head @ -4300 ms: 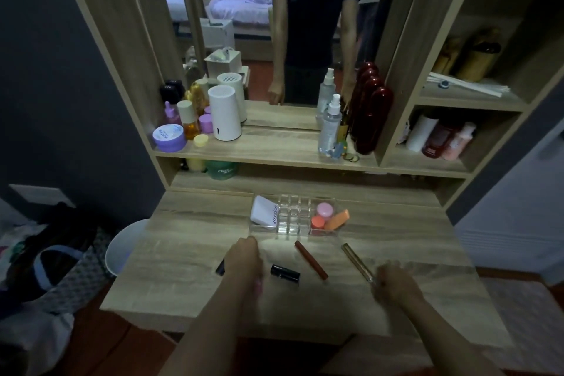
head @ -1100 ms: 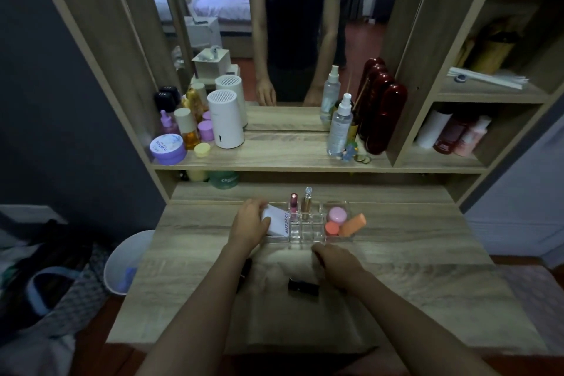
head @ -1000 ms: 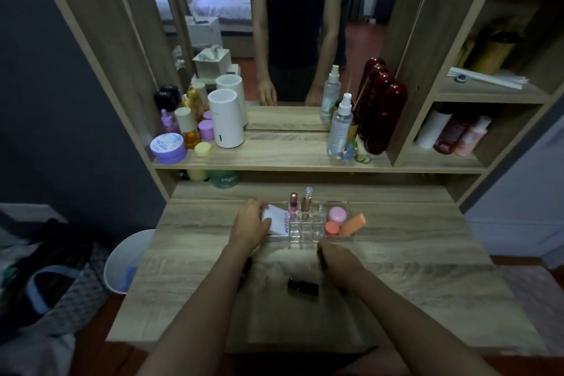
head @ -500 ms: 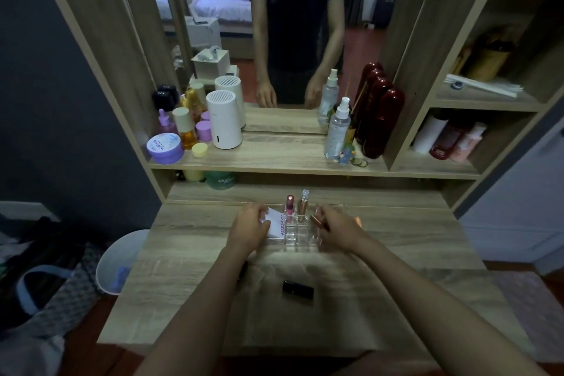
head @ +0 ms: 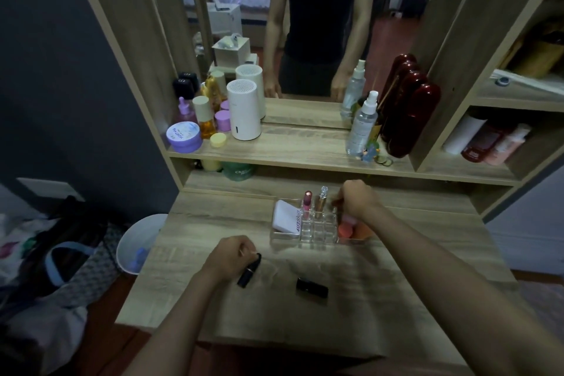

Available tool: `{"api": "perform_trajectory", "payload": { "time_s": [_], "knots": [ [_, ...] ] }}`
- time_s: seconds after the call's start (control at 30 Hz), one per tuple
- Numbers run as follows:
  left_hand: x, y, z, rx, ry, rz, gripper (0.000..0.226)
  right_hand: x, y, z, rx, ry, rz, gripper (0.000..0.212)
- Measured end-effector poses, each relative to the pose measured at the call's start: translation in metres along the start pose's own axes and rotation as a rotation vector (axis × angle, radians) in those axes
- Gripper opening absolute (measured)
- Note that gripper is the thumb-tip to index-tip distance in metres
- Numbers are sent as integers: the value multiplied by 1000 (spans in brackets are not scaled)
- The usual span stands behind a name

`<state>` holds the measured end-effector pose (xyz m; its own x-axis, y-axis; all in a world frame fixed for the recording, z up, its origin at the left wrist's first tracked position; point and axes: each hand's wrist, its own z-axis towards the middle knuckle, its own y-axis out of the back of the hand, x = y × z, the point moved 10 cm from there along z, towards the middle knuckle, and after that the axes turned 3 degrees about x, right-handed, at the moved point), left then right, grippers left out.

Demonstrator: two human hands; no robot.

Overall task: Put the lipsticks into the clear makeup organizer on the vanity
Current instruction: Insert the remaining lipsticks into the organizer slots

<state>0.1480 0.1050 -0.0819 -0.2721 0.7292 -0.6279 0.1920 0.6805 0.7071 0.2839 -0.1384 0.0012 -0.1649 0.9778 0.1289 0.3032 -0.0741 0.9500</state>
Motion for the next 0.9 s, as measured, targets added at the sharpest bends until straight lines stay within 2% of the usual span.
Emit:
{"api": "perform_trajectory", "payload": {
  "time_s": [0.1, 0.27, 0.5, 0.63, 0.8, 0.9],
  "knots": [
    [9, -12, -4, 78, 18, -5, 31, 1, -2, 5, -32, 4, 16, 23],
    [15, -17, -3, 80, 31, 1, 22, 12, -8, 12, -45, 55, 39, 23],
    [18, -22, 2, 93, 53, 24, 28, 18, -33, 23, 20, 87, 136, 24],
    [14, -24, 2, 105, 49, 8, 21, 17, -30, 23, -36, 60, 196, 19],
    [7, -24, 4, 94, 34, -1, 12, 19, -25, 20, -81, 100, 204, 30],
    [2, -24, 9, 71, 33, -36, 26, 19, -22, 15, -95, 120, 229, 33]
  ]
}}
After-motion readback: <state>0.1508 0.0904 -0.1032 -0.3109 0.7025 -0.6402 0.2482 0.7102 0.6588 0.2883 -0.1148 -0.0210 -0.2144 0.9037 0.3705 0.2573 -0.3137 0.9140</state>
